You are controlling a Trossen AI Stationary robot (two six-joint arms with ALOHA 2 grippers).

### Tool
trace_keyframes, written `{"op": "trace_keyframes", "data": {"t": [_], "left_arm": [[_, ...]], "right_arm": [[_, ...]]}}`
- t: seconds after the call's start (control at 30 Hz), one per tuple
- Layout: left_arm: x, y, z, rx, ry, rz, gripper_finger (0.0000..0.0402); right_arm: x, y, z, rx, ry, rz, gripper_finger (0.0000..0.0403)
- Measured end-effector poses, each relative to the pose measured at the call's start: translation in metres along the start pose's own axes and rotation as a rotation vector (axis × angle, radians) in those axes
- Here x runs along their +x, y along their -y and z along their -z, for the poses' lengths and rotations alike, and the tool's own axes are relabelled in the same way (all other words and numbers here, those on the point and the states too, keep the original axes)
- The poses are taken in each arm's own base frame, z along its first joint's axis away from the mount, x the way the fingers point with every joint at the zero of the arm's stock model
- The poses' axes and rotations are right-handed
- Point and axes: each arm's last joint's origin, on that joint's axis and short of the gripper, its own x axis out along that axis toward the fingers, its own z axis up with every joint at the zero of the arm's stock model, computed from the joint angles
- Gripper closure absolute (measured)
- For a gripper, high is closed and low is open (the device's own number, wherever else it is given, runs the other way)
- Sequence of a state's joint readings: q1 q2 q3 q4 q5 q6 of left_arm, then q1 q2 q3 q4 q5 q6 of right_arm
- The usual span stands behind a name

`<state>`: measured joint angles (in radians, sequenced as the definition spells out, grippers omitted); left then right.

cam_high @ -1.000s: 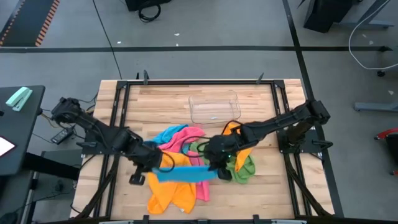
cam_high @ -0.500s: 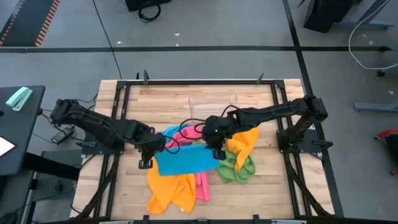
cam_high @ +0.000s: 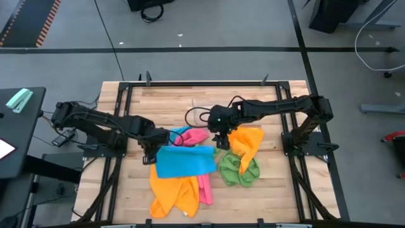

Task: Fold microfiber towels
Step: Fold the bottom blue microfiber cloth

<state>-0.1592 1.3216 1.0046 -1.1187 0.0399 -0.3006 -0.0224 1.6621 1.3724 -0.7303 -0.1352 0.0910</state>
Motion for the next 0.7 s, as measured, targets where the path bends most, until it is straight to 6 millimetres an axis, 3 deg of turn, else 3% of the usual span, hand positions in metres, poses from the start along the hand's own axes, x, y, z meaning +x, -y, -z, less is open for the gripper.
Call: {"op": "trace_keyframes", "data": {"t": [0.27,0.43,0.7], "left_arm": [[0.000,-0.002,-0.001,-0.025,0.010,-0.012,0.0360],[0.000,-0.001,-0.001,-0.023,0.028,-0.076,0.0316],[-0.001,-0.001,-0.002,0.027,0.054,-0.121,0.0233]], "right_arm": [[0.033,-0.047,0.013,-0.199,0.145,0.075,0.0199],[0.047,-0.082,0.025,-0.334,0.317,0.153,0.0199],[0.067,-0.080,0.050,-0.364,0.450,0.325,0.0199]]}}
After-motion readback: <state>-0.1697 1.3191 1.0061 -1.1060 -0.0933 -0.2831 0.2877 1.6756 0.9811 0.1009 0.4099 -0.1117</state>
